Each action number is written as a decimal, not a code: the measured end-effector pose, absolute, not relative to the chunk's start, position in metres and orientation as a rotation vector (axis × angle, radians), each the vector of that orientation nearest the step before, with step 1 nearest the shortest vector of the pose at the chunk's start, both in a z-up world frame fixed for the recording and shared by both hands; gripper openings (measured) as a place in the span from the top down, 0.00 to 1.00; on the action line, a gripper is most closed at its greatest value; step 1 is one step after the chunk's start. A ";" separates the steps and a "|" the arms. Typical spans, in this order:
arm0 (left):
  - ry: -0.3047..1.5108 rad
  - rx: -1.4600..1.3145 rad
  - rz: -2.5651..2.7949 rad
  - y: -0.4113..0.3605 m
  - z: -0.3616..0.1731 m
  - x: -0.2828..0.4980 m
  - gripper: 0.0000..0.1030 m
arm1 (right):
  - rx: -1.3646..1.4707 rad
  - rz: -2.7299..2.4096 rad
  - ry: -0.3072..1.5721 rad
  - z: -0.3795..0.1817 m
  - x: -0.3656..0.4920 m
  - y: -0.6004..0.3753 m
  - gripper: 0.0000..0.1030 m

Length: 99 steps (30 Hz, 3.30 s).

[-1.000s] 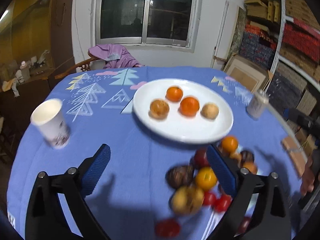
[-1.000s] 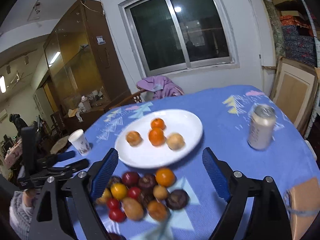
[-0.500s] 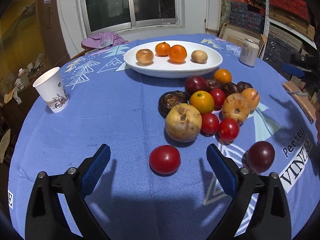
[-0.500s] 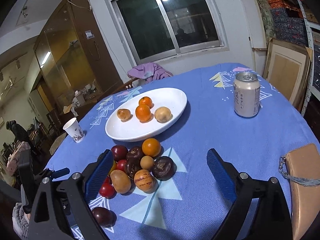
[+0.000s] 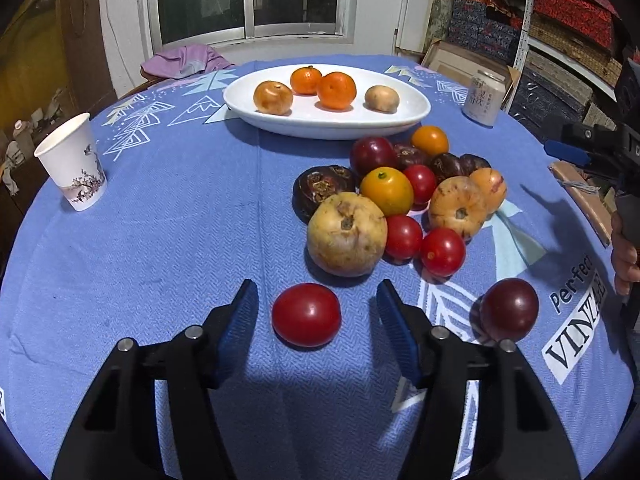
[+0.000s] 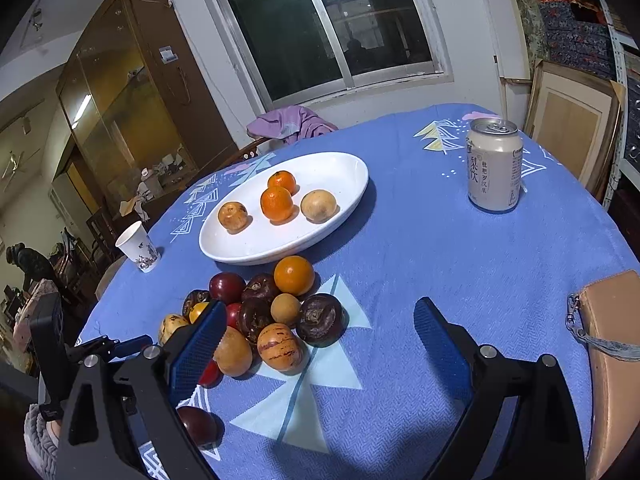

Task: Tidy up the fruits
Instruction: 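Grasp a red tomato with the left tool while the right tool grasps a dark brown fruit, then carry both fruits over the white plate and open both tools to release, then grasp a pale yellow pear-like fruit with the left tool while the right tool grasps a striped orange fruit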

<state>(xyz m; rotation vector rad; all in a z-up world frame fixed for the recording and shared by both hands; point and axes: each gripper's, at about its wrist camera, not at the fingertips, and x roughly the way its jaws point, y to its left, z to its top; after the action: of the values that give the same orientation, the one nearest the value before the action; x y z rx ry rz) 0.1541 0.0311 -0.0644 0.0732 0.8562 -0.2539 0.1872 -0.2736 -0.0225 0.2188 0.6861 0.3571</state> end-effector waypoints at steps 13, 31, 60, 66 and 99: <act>0.888 0.081 -0.240 0.034 -0.069 0.154 0.67 | 0.086 0.342 0.737 -0.042 0.197 -0.255 0.22; 0.886 0.102 -0.229 0.030 -0.070 0.153 0.66 | 0.484 0.462 0.943 -0.084 0.253 -0.271 0.60; 0.759 -0.010 -0.234 0.048 -0.025 0.167 0.68 | 0.344 0.434 0.753 -0.038 0.222 -0.279 0.78; 0.728 -0.017 -0.222 0.031 0.014 0.230 0.68 | 0.335 0.431 0.689 0.004 0.255 -0.266 0.78; 0.794 -0.093 -0.118 0.055 -0.036 0.194 0.07 | 0.346 0.377 0.724 -0.026 0.217 -0.272 0.21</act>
<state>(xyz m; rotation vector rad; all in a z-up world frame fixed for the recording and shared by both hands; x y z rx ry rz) 0.1937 0.0547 -0.0360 -0.0934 0.7938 -0.1180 0.2172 -0.2725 -0.0256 0.3462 0.7242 0.3771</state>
